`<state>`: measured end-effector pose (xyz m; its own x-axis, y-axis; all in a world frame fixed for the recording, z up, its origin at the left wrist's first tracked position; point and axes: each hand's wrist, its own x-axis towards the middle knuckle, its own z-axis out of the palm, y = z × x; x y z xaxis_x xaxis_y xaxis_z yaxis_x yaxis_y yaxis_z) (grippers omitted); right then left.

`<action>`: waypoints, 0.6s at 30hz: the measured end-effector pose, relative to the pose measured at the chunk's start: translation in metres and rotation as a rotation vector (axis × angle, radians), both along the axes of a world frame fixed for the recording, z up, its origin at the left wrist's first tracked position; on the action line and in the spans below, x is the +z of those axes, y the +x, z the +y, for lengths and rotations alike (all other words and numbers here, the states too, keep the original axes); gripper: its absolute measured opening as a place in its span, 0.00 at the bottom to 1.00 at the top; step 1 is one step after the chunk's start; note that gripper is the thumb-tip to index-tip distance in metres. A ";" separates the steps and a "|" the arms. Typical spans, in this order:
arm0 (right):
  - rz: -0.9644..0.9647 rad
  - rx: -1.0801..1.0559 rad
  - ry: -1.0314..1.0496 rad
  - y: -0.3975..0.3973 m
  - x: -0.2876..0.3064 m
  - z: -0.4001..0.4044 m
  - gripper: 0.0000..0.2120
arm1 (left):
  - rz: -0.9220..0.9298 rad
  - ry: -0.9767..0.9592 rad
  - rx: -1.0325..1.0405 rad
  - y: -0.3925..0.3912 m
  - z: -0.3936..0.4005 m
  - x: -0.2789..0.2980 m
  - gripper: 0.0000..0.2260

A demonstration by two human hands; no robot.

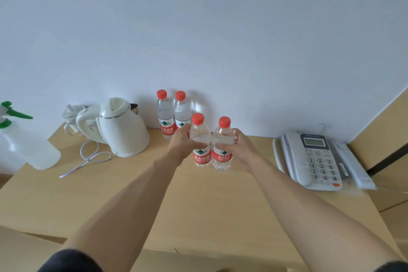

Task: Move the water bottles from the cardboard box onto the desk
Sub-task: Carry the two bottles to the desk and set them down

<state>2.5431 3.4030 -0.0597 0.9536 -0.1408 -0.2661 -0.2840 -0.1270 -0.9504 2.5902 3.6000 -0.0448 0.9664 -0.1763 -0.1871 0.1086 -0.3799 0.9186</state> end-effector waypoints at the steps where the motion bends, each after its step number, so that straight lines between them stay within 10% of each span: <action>1: 0.004 -0.010 -0.026 0.003 -0.002 -0.001 0.25 | -0.008 0.020 -0.008 0.004 0.000 -0.001 0.25; 18: 0.106 -0.063 -0.329 0.033 -0.006 0.002 0.30 | 0.006 0.147 -0.169 0.051 -0.010 -0.009 0.25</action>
<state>2.5756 3.4048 -0.0655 0.9097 -0.2935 -0.2938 -0.3960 -0.4003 -0.8264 2.6415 3.5901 -0.0535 0.9243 -0.3060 -0.2282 0.0373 -0.5226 0.8518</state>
